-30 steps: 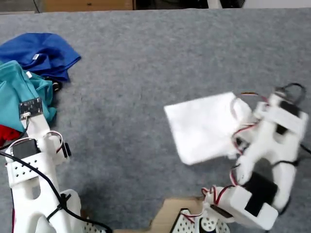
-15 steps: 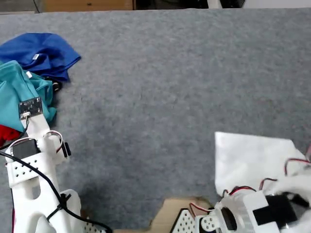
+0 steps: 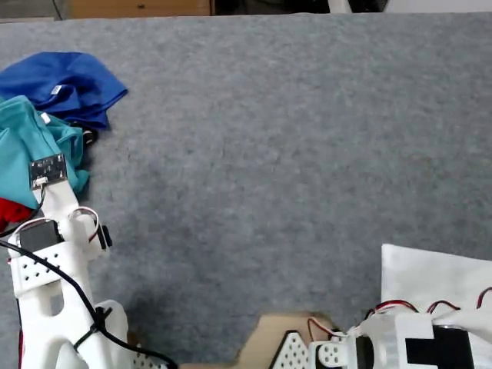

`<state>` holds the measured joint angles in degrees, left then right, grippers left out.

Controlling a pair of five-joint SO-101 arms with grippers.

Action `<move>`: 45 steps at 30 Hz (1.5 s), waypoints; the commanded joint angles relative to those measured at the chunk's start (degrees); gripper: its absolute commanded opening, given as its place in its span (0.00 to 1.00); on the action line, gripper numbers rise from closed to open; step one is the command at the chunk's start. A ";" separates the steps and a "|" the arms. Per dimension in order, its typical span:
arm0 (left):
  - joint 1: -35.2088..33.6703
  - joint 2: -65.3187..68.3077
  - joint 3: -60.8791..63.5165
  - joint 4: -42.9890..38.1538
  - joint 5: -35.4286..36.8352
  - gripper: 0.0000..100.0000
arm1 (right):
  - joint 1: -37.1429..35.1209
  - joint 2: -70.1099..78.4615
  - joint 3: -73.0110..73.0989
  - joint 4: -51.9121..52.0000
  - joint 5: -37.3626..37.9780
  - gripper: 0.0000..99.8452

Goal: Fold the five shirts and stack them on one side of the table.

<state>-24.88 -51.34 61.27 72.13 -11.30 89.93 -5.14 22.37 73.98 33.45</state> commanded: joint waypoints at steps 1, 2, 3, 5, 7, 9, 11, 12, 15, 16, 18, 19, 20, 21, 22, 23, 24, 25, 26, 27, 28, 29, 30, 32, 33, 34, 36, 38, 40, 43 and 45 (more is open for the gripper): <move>0.00 -0.66 -1.41 -0.79 -0.35 0.13 | 0.92 -0.13 -2.95 -1.14 0.53 0.00; 0.00 -0.66 -1.41 -0.79 -0.35 0.13 | 0.84 -0.13 -2.95 -1.14 0.70 0.01; -0.09 -0.66 -1.41 -0.79 -0.35 0.13 | 0.84 -0.13 -2.95 -1.14 1.49 0.02; -0.09 -0.66 -1.41 -0.70 -0.35 0.13 | 0.92 -0.48 -2.95 -0.97 2.99 0.09; -0.18 -0.66 -1.41 -0.70 -0.35 0.13 | 0.92 -0.48 -3.03 -0.88 3.34 0.22; -0.18 -0.75 -1.41 -0.70 -0.35 0.13 | 0.84 -0.57 -3.03 -0.79 5.98 0.35; -0.18 -0.92 -1.41 -0.70 -0.35 0.13 | 0.57 -0.92 -3.21 -0.70 7.82 0.46; -0.18 -1.01 -1.49 -0.70 -0.35 0.13 | 0.48 -1.54 -3.65 0.09 7.82 0.48; -0.26 -1.01 -2.81 -0.18 -0.26 0.13 | -1.89 -4.35 -5.93 5.27 7.82 0.45; -0.35 -1.01 -3.96 0.53 -0.26 0.13 | -3.12 -5.41 -6.81 7.56 7.74 0.41; 0.00 -1.01 -7.74 2.29 -0.26 0.13 | -7.16 -7.78 -8.57 12.40 5.63 0.31; 0.00 -1.01 -9.85 3.08 -0.26 0.13 | -9.80 -8.84 -9.36 14.59 4.48 0.25; 0.00 -1.01 -12.04 3.96 -0.26 0.13 | -12.88 -9.98 -10.07 16.62 3.69 0.19; 0.00 -1.01 -14.24 4.84 -0.26 0.13 | -16.04 -11.03 -10.77 18.46 2.99 0.13; 0.00 -1.01 -16.35 5.89 -0.26 0.13 | -19.65 -12.00 -11.12 19.87 2.29 0.08; 0.00 -1.01 -18.11 7.03 -0.26 0.13 | -23.52 -12.88 -11.30 21.27 1.41 0.03; 0.00 -1.10 -19.52 8.18 -0.26 0.13 | -27.47 -13.67 -11.30 22.24 0.18 0.00; 0.00 -1.10 -20.48 9.41 -0.26 0.12 | -31.60 -14.55 -11.21 22.68 -1.49 0.02; 0.00 -1.10 -21.27 10.64 -0.26 0.11 | -35.47 -15.25 -11.21 22.95 -3.78 0.03; 0.00 -1.10 -21.80 11.78 -0.35 0.09 | -39.43 -15.96 -11.12 22.77 -6.24 0.03; 0.00 -1.10 -22.07 12.66 -0.35 0.06 | -43.21 -16.57 -11.21 22.77 -8.53 0.03; 0.00 -1.10 -22.07 13.54 -0.35 0.03 | -46.90 -17.27 -11.21 22.77 -10.46 0.03; 0.00 -1.10 -22.07 14.24 -0.35 0.01 | -50.07 -17.98 -11.03 22.77 -11.78 0.03; -0.35 -1.10 -21.98 15.47 -0.35 0.03 | -55.87 -19.21 -9.80 21.98 -12.75 0.03; -0.44 -1.10 -22.24 15.82 -0.35 0.02 | -57.89 -20.18 -8.48 20.57 -12.57 0.03; -0.44 -1.10 -22.42 16.09 -0.44 0.02 | -59.47 -21.41 -6.55 18.81 -12.57 0.03; -0.53 -1.89 -22.59 16.62 -0.44 0.02 | -61.58 -25.01 -1.19 13.45 -12.57 0.01; -0.53 -4.62 -21.98 16.62 -0.44 0.02 | -62.55 -29.85 6.46 6.95 -12.48 0.00; 0.00 -8.92 -21.36 16.53 -0.44 0.02 | -63.52 -35.47 16.13 -0.35 -12.48 0.00; 0.00 -16.84 -17.85 13.80 -0.44 0.02 | -65.27 -44.97 31.16 -9.32 -11.34 0.00; -0.35 -21.93 -13.27 9.76 -0.35 0.02 | -66.42 -51.03 39.34 -13.19 -11.43 0.00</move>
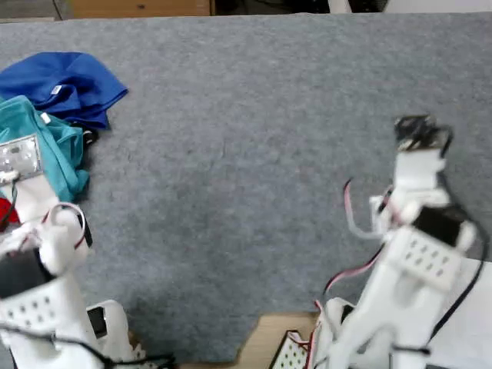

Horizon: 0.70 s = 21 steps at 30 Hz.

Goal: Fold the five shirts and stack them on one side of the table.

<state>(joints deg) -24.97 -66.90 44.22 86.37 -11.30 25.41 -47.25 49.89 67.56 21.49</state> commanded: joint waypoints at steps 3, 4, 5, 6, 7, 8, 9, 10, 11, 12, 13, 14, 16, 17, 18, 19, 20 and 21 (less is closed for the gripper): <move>-0.35 -13.85 11.08 -8.53 -0.35 0.02 | -3.12 -16.92 19.91 -8.88 0.53 0.00; -0.35 -16.22 12.84 -9.14 -0.35 0.02 | -3.38 -19.30 21.93 -8.88 0.70 0.00; -0.35 -18.42 14.33 -9.41 -0.35 0.02 | -3.82 -21.41 23.69 -8.97 0.70 0.00; -0.35 -20.00 15.38 -9.41 -0.35 0.02 | -4.35 -23.34 25.36 -8.97 0.70 0.00; -0.35 -21.67 16.44 -9.58 -0.35 0.02 | -4.70 -25.10 26.86 -8.88 0.62 0.00; -0.35 -23.08 16.97 -9.67 -0.35 0.02 | -5.05 -27.12 28.53 -8.88 0.62 0.00; -0.35 -24.13 17.41 -9.67 -0.35 0.02 | -5.23 -28.79 30.37 -9.05 0.62 0.00; -0.35 -24.92 17.58 -9.67 -0.35 0.02 | -5.41 -30.55 32.13 -9.05 0.53 0.00; -0.35 -25.36 17.76 -9.67 -0.35 0.02 | -5.41 -32.22 33.71 -9.05 0.53 0.00; -0.35 -25.54 17.76 -9.67 -0.35 0.02 | -5.41 -34.15 35.30 -9.05 0.53 0.00; -0.35 -25.54 17.76 -9.67 -0.35 0.02 | -5.41 -36.26 36.97 -9.05 0.53 0.00; -0.35 -25.54 17.85 -9.67 -0.35 0.02 | -5.23 -38.64 38.55 -9.05 0.53 0.00; -0.35 -25.98 17.85 -9.67 -0.35 0.02 | -4.97 -43.65 42.15 -9.05 0.62 0.00; -0.35 -25.98 17.85 -9.67 -0.35 0.02 | -4.97 -46.55 44.18 -9.05 0.62 0.00; -0.44 -25.98 17.85 -9.67 -0.35 0.02 | -5.05 -49.45 46.37 -9.05 0.62 0.00; -0.44 -25.98 17.85 -9.67 -0.35 0.02 | -5.05 -51.74 47.69 -8.53 0.62 0.00; -0.44 -25.98 17.85 -9.49 -0.35 0.02 | -5.32 -54.64 47.34 -7.12 0.53 0.00; -0.44 -25.98 17.85 -9.41 -0.35 0.02 | -5.32 -57.10 47.08 -5.54 0.53 0.00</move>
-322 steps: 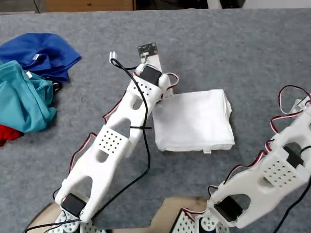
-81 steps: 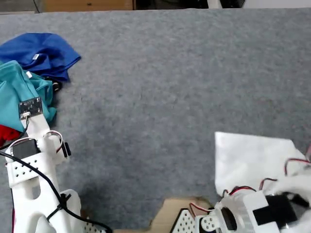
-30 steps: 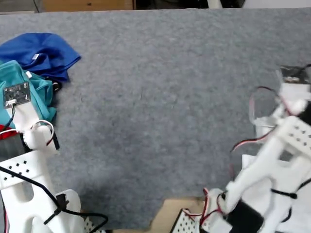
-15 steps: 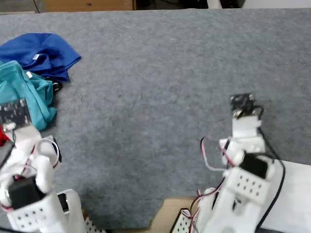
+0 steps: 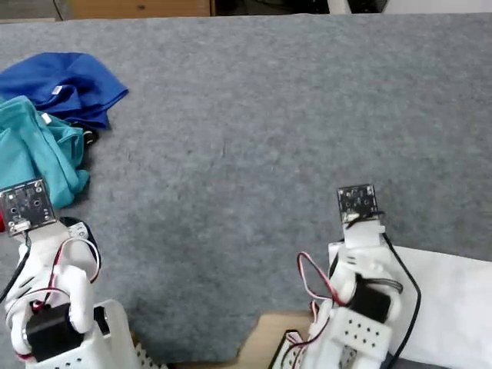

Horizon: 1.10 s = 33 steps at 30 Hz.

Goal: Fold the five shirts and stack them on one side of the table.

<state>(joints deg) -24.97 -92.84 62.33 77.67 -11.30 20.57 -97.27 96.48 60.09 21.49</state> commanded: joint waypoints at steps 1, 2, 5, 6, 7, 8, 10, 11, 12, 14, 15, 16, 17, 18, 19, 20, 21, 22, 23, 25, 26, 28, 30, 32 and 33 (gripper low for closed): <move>-0.44 -0.04 -0.26 -0.62 -0.35 0.02 | -0.48 -8.84 0.48 3.25 0.53 0.00; -0.44 -0.04 0.00 -0.62 -0.35 0.02 | -0.48 -10.51 0.48 4.84 0.53 0.00; -0.53 -0.04 1.49 -0.62 -0.35 0.02 | -0.40 -12.79 0.22 10.73 0.70 0.01; -0.53 -0.04 2.02 -0.62 -0.35 0.02 | -0.40 -12.79 0.22 12.57 0.70 0.01; -0.53 -0.04 2.46 -0.62 -0.35 0.02 | -0.40 -12.79 0.22 14.42 0.70 0.01; -0.53 -0.04 2.90 -0.62 -0.35 0.02 | -0.31 -12.79 0.22 16.00 0.88 0.01; -0.53 -0.04 3.87 -0.88 -0.35 0.02 | -0.13 -12.88 0.22 15.91 0.97 0.01; -0.53 -0.04 4.22 -0.88 -0.35 0.02 | -0.13 -12.88 0.22 16.00 0.88 0.01; -0.53 -0.04 4.48 -0.97 -0.35 0.02 | -0.13 -12.88 0.22 16.00 0.88 0.01; -0.53 -0.04 4.66 -0.88 -0.35 0.02 | -0.13 -12.88 0.22 16.00 0.88 0.01; -0.53 -0.04 4.66 -0.88 -0.35 0.02 | -0.13 -12.88 0.22 16.00 0.88 0.01; -0.53 -0.04 4.66 -0.79 -0.35 0.02 | -0.13 -12.88 0.22 16.00 0.88 0.01; -0.53 -0.04 4.66 -0.79 -0.35 0.02 | -0.13 -12.88 0.22 16.00 0.88 0.01; -0.53 -0.04 4.66 -0.79 -0.35 0.02 | -0.13 -12.88 0.22 16.00 0.88 0.01; -0.44 -0.04 4.66 -0.79 -0.35 0.02 | -0.13 -12.88 0.22 16.00 0.88 0.01; -0.44 -0.04 4.66 -0.79 -0.35 0.02 | -0.13 -12.88 0.22 16.00 0.88 0.01; -0.44 -0.04 4.66 -0.70 -0.35 0.02 | -0.13 -12.88 0.22 16.00 0.88 0.01; -0.44 -0.04 4.75 -0.62 -0.35 0.02 | -0.13 -12.88 0.22 16.00 0.88 0.01; -0.44 -0.04 4.75 -0.62 -0.35 0.02 | -0.13 -12.88 0.22 16.00 0.88 0.01; -0.44 -0.04 4.75 -0.62 -0.35 0.02 | -0.13 -12.88 0.22 16.00 0.88 0.01; -0.44 -0.04 4.75 -0.62 -0.35 0.02 | -0.13 -12.88 0.22 16.00 0.88 0.01; -0.44 -0.04 4.75 -0.62 -0.35 0.02 | -0.13 -12.88 0.22 16.00 0.88 0.01; -0.44 -0.04 4.75 -0.62 -0.35 0.02 | -0.13 -12.88 0.22 16.00 0.88 0.01; -0.44 0.40 4.75 -0.62 -0.35 0.02 | -0.13 -12.88 0.22 16.00 0.88 0.01; -0.44 0.40 4.84 -0.62 -0.35 0.02 | -0.13 -12.88 0.22 16.00 0.88 0.01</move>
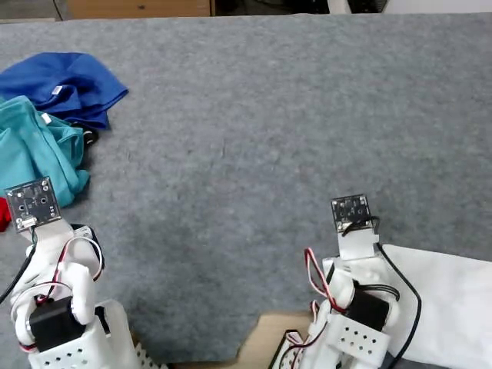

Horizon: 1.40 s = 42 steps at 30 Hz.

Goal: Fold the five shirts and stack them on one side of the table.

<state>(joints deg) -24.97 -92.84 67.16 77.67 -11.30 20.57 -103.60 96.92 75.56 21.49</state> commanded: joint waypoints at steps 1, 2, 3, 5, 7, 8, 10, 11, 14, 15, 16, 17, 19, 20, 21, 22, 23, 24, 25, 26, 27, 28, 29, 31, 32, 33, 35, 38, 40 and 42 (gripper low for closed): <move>-0.44 0.40 0.53 -0.70 -0.35 0.02 | -0.13 -6.55 -0.22 0.53 0.88 0.01; -0.44 0.40 1.14 -0.88 -0.35 0.02 | -0.13 -6.55 -0.22 0.53 0.88 0.01; -0.44 0.40 1.76 -0.97 -0.35 0.02 | -0.13 -6.55 -0.22 0.53 0.88 0.01; -0.44 0.40 2.02 -0.97 -0.35 0.02 | -0.13 -6.55 -0.22 0.53 0.88 0.01; -0.44 0.13 1.76 -0.97 -0.35 0.02 | -0.13 -6.55 -0.22 0.53 0.88 0.01; -0.44 0.04 1.76 -0.97 -0.35 0.02 | -0.13 -6.55 -0.22 0.53 0.88 0.01; -0.44 0.04 1.76 -0.97 -0.35 0.02 | -0.13 -6.55 -0.22 0.53 0.88 0.01; -0.44 0.04 1.76 -0.97 -0.35 0.02 | -0.13 -6.55 -0.22 0.53 0.88 0.01; -0.44 -0.04 1.76 -1.05 -0.35 0.02 | -0.13 -6.55 -0.22 0.53 0.88 0.01; -0.44 -0.04 1.67 -1.05 -0.35 0.02 | -0.13 -6.55 -0.22 0.53 0.88 0.01; -0.53 -0.04 1.32 -0.97 -0.18 0.02 | -0.13 -6.55 -0.22 0.53 0.88 0.01; -0.53 -0.04 1.05 -0.97 -0.09 0.02 | -0.13 -6.55 -0.22 0.53 0.88 0.01; -0.53 -0.04 0.70 -1.05 0.00 0.02 | -0.13 -6.55 -0.22 0.53 0.88 0.01; -0.44 -0.04 0.44 -1.05 0.00 0.02 | -0.13 -6.55 -0.22 0.53 0.88 0.01; -0.44 -0.04 0.44 -1.23 0.00 0.02 | -0.13 -6.55 -0.22 0.53 0.88 0.01; -0.44 -0.04 0.44 -1.67 0.09 0.02 | -0.13 -6.55 -0.22 0.53 0.88 0.01; -0.44 0.04 0.44 -1.93 0.09 0.02 | -0.13 -6.55 -0.22 0.53 0.88 0.01; -0.70 0.48 0.44 -2.55 0.18 0.02 | -0.13 -6.55 -0.22 0.53 0.88 0.01; -1.67 0.48 0.44 -3.34 1.14 0.02 | -0.13 -6.55 -0.22 0.53 0.88 0.01; -2.90 0.57 0.44 -4.66 3.16 0.02 | -0.13 -6.55 -0.22 0.53 0.88 0.01; -4.40 0.66 0.44 -6.15 5.27 0.02 | -0.13 -6.55 -0.22 0.53 0.88 0.01; -6.07 0.92 0.44 -7.47 6.59 0.03 | -0.13 -6.55 -0.22 0.53 0.88 0.01; -7.47 1.80 0.35 -8.35 7.38 0.05 | -0.13 -6.55 -0.22 0.53 0.88 0.01; -9.93 5.32 -1.67 -8.79 7.74 0.10 | -0.13 -6.55 -0.22 0.53 0.88 0.01; -10.90 8.13 -3.78 -8.97 7.74 0.12 | -0.13 -6.55 -0.22 0.53 0.88 0.01; -11.87 11.82 -6.33 -9.05 7.82 0.14 | -0.13 -6.55 -0.22 0.53 0.88 0.01; -13.19 21.14 -13.45 -9.14 7.82 0.13 | -0.13 -6.55 -0.22 0.53 0.88 0.01; -15.38 38.29 -27.08 -8.70 7.47 0.14 | -0.13 -6.55 -0.22 0.53 0.88 0.01; -15.82 49.80 -36.22 -8.62 7.30 0.14 | -0.40 -6.55 -0.22 0.53 0.79 0.01; -16.09 59.74 -45.36 -7.30 7.30 0.14 | -0.31 -6.55 -0.22 0.53 0.79 0.01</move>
<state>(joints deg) -40.26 -48.79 37.45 69.85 -3.91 20.57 -103.60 96.92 75.56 21.49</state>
